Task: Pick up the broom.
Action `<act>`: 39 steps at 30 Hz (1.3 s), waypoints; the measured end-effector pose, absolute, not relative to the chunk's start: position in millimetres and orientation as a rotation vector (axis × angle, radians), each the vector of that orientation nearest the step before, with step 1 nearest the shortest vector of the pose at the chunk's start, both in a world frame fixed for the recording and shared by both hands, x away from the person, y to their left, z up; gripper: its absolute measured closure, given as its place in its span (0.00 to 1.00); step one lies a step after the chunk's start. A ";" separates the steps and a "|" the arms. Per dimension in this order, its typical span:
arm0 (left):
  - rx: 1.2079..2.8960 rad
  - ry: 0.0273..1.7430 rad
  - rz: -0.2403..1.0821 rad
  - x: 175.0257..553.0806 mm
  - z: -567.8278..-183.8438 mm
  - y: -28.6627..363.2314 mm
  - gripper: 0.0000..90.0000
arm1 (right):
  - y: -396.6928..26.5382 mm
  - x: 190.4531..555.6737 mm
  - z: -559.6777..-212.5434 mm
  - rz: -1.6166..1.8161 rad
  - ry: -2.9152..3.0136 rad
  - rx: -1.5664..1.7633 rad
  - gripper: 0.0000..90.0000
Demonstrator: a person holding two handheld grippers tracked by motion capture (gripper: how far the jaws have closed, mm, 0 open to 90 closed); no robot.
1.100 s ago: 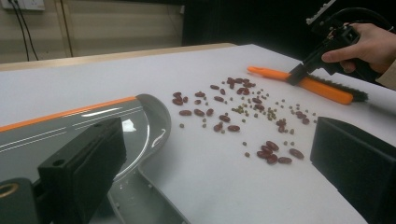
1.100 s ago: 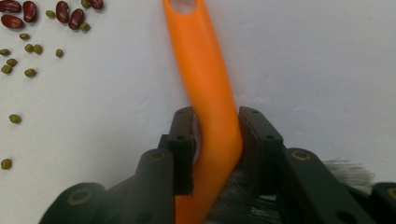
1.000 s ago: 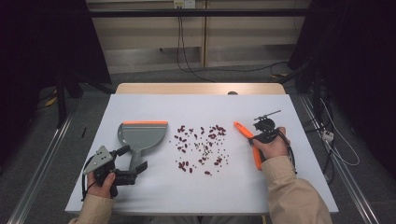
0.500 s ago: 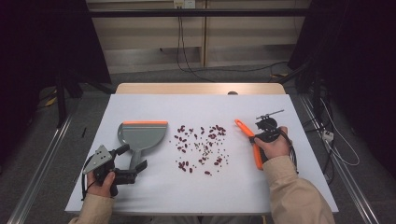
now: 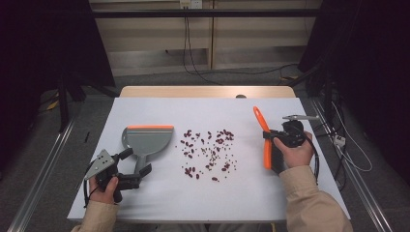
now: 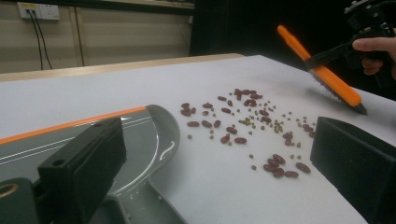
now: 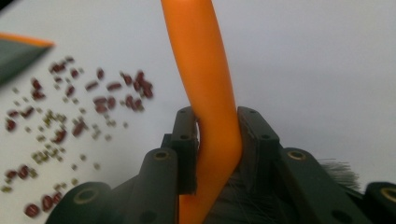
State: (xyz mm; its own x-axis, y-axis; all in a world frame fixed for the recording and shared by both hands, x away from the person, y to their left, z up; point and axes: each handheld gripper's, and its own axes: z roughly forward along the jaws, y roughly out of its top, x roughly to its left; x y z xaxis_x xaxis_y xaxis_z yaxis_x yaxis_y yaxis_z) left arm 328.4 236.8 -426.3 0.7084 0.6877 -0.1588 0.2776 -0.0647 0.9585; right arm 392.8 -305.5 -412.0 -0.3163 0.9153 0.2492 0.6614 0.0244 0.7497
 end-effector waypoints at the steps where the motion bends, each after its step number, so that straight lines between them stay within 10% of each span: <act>1: 1.648 0.789 0.397 328.8 -425.1 236.0 0.04 | -306.7 390.3 -410.1 1.226 1.971 1.607 0.78; 39: 1.665 0.641 0.314 361.1 -380.2 152.1 0.03 | -263.7 384.8 -358.4 1.603 1.767 1.355 0.79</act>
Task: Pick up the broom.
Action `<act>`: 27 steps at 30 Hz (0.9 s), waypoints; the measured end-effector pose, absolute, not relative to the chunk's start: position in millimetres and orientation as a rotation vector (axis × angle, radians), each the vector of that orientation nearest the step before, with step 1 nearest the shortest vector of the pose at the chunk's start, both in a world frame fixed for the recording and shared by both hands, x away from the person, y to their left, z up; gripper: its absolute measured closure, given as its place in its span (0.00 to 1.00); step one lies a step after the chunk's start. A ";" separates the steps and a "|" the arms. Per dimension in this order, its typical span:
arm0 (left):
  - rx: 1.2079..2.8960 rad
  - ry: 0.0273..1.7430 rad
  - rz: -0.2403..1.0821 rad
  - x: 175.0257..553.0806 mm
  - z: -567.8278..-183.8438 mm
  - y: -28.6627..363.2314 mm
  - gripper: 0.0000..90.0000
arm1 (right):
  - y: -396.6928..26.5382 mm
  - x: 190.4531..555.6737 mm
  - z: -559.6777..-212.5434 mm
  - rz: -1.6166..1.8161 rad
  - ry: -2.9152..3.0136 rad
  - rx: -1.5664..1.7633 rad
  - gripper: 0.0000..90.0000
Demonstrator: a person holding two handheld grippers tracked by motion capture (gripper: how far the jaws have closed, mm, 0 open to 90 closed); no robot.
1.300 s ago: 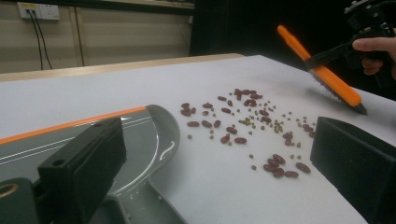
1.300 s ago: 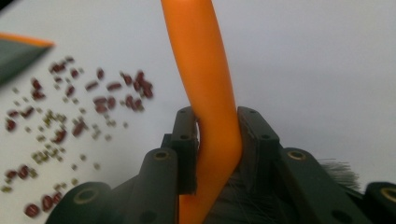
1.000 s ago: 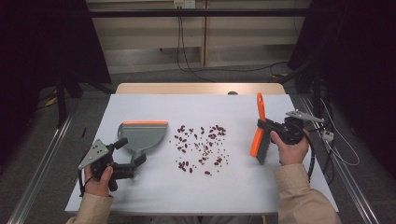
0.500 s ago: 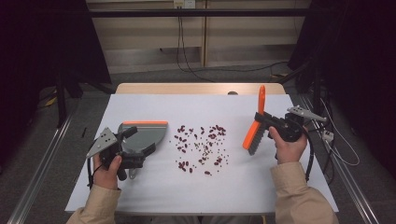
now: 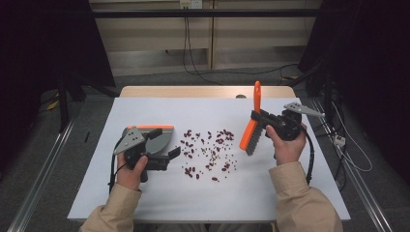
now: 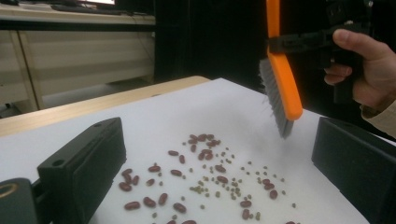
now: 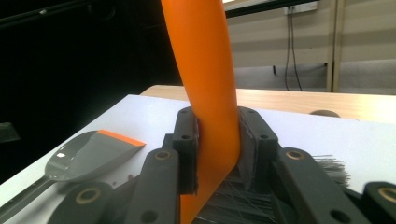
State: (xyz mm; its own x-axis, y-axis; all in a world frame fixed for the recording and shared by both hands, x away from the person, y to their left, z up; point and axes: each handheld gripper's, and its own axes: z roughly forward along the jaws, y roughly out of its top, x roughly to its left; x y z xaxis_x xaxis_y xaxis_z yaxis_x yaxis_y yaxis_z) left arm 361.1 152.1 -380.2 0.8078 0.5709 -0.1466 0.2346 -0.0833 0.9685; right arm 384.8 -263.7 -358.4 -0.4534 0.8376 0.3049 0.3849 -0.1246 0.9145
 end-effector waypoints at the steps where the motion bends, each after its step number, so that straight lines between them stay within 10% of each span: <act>1: 1.670 0.638 0.309 361.8 -380.8 148.6 0.03 | -260.5 385.5 -357.1 1.602 1.775 1.348 0.79; 19: 1.763 0.615 0.204 373.3 -394.9 97.5 0.07 | -210.5 397.3 -349.8 1.632 1.846 1.264 0.79; 27: 1.787 0.602 0.155 376.3 -399.9 74.0 0.30 | -181.8 398.6 -348.9 1.646 1.900 1.204 0.79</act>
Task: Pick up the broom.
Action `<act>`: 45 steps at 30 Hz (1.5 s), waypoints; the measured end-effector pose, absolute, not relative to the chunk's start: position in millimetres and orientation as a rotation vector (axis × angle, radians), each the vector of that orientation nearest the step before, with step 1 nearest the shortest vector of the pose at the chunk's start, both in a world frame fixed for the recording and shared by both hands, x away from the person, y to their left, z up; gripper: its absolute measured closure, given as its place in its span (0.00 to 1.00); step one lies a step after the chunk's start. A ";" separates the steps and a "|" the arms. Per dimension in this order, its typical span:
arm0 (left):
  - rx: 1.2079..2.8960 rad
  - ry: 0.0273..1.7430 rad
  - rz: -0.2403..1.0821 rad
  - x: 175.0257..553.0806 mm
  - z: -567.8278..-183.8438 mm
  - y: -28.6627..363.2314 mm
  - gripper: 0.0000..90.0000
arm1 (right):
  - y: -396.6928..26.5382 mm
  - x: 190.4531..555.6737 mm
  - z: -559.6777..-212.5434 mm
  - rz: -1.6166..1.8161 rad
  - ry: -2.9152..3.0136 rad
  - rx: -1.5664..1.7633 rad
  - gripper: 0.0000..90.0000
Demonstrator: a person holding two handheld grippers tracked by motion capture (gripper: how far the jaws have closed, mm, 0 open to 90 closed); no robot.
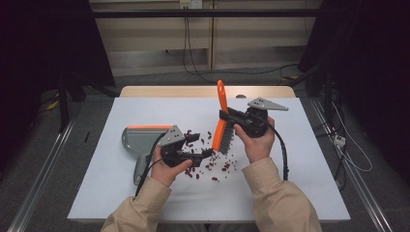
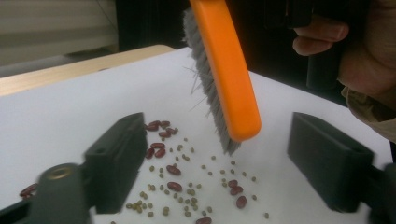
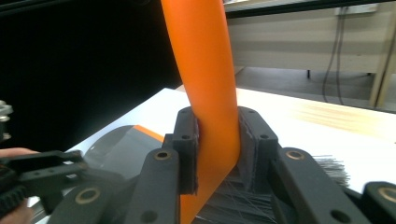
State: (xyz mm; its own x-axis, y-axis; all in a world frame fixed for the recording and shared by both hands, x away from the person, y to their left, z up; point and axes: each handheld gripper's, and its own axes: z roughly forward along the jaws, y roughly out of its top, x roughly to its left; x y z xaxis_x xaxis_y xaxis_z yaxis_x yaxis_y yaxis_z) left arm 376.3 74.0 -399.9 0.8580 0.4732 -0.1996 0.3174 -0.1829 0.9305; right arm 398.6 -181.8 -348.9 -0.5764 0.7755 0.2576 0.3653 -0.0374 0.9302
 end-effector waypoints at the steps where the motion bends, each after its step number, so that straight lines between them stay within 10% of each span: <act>1: 1.791 0.604 0.145 376.8 -400.9 72.6 0.35 | -179.1 398.6 -349.2 1.643 1.908 1.196 0.79; 20: 1.853 0.694 0.149 381.0 -409.6 66.3 0.75 | -145.7 394.6 -349.7 1.590 1.987 1.106 0.79; 30: 1.831 0.736 0.234 379.7 -408.8 73.3 0.79 | -137.9 392.7 -346.5 1.597 1.974 1.078 0.77; 39: 1.770 0.779 0.331 379.0 -403.7 82.1 0.79 | -127.1 389.7 -346.4 1.592 1.904 1.117 0.31; 45: 1.746 0.814 0.382 379.2 -402.8 84.5 0.79 | -119.6 385.7 -353.1 1.574 1.869 1.191 0.26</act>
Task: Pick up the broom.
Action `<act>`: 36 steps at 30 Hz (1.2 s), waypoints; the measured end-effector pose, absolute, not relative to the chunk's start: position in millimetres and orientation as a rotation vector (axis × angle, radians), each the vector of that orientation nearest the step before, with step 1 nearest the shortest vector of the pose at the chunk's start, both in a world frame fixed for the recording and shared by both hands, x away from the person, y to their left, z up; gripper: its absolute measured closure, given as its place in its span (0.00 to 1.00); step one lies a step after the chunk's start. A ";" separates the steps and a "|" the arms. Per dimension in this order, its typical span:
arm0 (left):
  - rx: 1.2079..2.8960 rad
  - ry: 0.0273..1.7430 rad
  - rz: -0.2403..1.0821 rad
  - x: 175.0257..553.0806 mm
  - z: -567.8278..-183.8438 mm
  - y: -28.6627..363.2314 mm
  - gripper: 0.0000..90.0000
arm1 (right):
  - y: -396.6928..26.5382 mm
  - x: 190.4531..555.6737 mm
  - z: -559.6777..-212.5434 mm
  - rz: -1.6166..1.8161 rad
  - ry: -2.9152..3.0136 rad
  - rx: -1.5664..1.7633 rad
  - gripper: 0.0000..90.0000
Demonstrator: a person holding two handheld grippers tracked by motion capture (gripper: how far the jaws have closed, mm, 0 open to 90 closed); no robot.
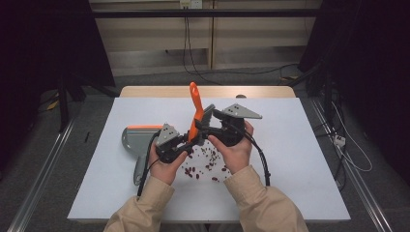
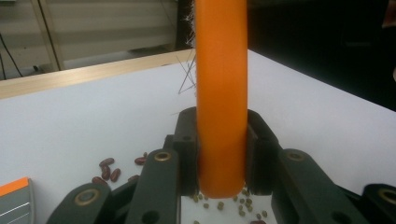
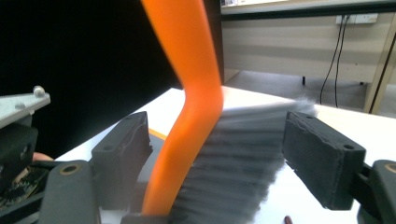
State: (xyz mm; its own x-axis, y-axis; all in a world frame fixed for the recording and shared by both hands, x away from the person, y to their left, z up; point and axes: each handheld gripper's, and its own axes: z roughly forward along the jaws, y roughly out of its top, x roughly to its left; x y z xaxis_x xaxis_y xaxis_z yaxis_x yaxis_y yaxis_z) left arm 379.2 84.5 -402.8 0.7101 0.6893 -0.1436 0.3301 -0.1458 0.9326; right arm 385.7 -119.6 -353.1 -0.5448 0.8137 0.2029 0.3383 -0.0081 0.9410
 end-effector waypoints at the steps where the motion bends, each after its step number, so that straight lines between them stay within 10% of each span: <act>1: 1.746 0.814 0.382 379.2 -402.8 84.5 0.79 | -117.4 385.6 -354.9 1.574 1.875 1.199 0.28; 17: 1.750 0.724 0.539 361.7 -397.6 64.3 0.72 | -104.2 392.0 -367.9 1.588 1.889 1.446 0.54; 23: 1.730 0.748 0.557 364.4 -399.6 61.6 0.57 | -112.6 393.4 -365.7 1.715 1.885 1.540 0.75; 36: 1.750 0.755 0.466 371.8 -399.0 74.5 0.30 | -146.9 405.3 -361.5 1.632 1.917 1.463 0.78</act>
